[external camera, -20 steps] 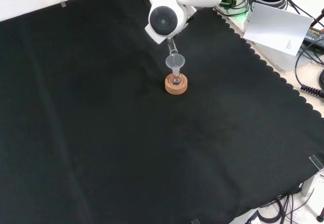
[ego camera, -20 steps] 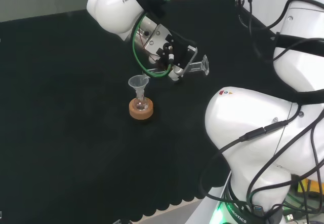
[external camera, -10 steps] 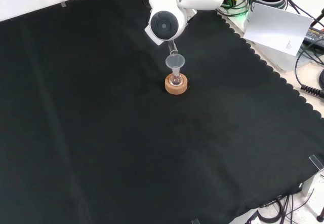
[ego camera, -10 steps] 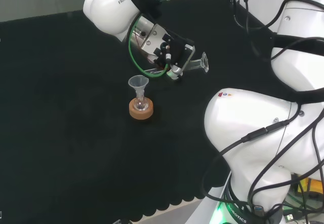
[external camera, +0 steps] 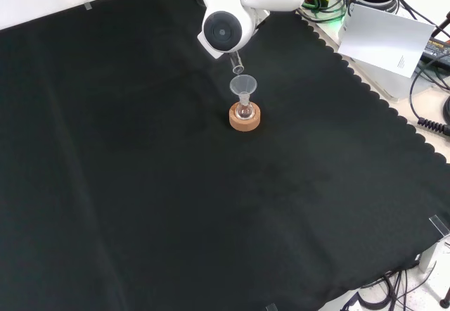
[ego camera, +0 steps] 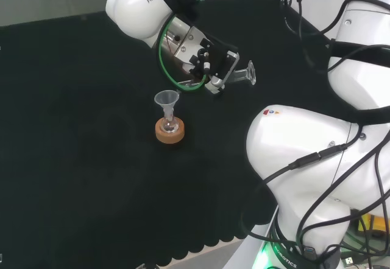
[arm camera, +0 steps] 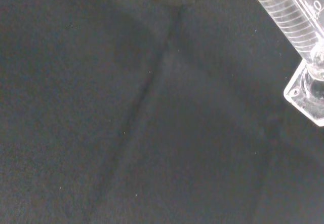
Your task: Pour the water from the graduated cylinder into the round-bottom flask.
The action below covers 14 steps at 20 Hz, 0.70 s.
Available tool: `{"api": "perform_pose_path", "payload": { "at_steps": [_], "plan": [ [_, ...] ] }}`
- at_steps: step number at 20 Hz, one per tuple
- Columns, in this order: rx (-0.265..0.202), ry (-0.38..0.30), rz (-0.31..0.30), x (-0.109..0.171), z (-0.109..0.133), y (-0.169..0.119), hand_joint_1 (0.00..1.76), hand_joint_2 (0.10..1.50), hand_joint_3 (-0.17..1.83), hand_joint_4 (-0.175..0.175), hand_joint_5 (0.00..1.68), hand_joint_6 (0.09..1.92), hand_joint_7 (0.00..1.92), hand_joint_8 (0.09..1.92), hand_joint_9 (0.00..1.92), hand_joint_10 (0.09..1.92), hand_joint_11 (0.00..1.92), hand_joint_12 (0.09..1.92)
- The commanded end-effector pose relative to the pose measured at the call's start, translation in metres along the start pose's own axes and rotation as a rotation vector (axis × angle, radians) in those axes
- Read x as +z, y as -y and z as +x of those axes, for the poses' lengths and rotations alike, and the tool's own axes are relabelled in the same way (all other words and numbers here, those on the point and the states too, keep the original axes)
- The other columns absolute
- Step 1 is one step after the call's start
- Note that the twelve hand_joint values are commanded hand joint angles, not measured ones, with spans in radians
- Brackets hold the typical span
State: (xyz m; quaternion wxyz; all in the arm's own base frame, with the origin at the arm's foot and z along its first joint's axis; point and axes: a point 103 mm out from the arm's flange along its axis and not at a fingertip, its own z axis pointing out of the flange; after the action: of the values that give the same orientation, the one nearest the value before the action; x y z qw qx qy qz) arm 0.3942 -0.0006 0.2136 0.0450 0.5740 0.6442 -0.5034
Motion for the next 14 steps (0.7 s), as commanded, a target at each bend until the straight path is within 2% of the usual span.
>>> {"api": "perform_pose_path", "payload": {
  "at_steps": [1,9,11,13,14],
  "plan": [
    [0.010,0.020,-0.013,-0.0140,0.0106,0.0024,1.26,1.05,-0.01,-0.007,1.15,0.84,1.13,0.69,1.48,0.09,1.30,0.70],
    [0.010,0.017,-0.027,-0.0185,0.0154,0.0027,1.26,1.05,-0.01,-0.008,1.16,0.84,1.13,0.69,1.48,0.09,1.30,0.70],
    [0.003,-0.023,-0.043,-0.0171,0.0141,0.0028,1.26,1.05,-0.01,-0.008,1.16,0.84,1.13,0.69,1.48,0.09,1.30,0.70],
    [-0.017,-0.127,-0.081,-0.0135,0.0097,0.0037,1.26,1.05,-0.01,-0.009,1.16,0.84,1.13,0.69,1.48,0.09,1.30,0.70],
    [-0.022,-0.152,-0.095,-0.0125,0.0086,0.0041,1.26,1.05,-0.01,-0.009,1.16,0.83,1.13,0.69,1.48,0.09,1.30,0.70]
  ]
}}
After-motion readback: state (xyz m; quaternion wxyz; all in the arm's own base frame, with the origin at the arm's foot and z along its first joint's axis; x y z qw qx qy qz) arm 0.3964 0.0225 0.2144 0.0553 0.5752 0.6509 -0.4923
